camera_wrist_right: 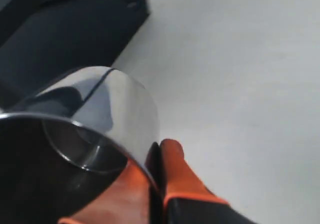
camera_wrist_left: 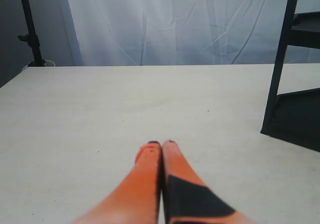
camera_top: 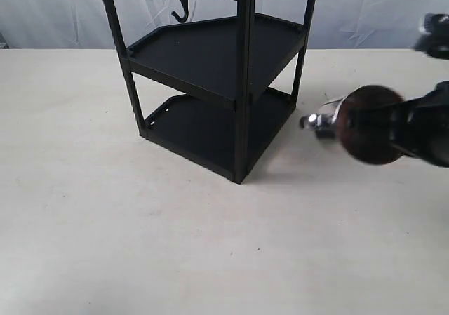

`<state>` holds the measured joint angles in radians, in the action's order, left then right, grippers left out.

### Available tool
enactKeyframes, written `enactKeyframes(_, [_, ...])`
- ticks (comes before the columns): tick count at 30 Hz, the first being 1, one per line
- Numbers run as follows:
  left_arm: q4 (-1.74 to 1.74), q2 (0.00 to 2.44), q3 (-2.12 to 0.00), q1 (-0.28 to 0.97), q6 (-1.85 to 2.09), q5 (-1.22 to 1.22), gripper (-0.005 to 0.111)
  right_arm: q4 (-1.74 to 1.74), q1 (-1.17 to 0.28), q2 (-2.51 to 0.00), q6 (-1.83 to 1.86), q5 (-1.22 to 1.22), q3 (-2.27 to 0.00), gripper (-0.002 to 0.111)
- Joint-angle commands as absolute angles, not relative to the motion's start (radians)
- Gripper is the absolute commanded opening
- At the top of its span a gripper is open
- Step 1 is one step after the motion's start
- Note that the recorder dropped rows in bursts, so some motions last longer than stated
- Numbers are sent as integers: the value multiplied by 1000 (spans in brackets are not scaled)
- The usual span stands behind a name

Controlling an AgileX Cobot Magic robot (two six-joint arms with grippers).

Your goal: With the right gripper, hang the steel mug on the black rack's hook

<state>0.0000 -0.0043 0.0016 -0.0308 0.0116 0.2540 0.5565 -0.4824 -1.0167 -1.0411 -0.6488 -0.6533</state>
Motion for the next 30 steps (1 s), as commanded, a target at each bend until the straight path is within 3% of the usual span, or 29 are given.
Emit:
enactKeyframes(1, [0, 0, 0, -26, 7, 240, 0, 1041, -442, -983, -1627, -631, -597, -1])
enactKeyframes(4, [0, 0, 0, -26, 7, 240, 0, 1400, -442, -1020, -2104, -589, -538, -1])
enactKeyframes(18, [0, 0, 0, -26, 7, 240, 0, 1725, -442, -1136, -2093, -838, -574, -1])
enactKeyframes(23, [0, 0, 0, -26, 7, 240, 0, 1660, -442, -1130, -1916, -552, -581, -1])
enactKeyframes(30, [0, 0, 0, -26, 7, 240, 0, 1320, -365, -1109, -1688, -406, -584, -1])
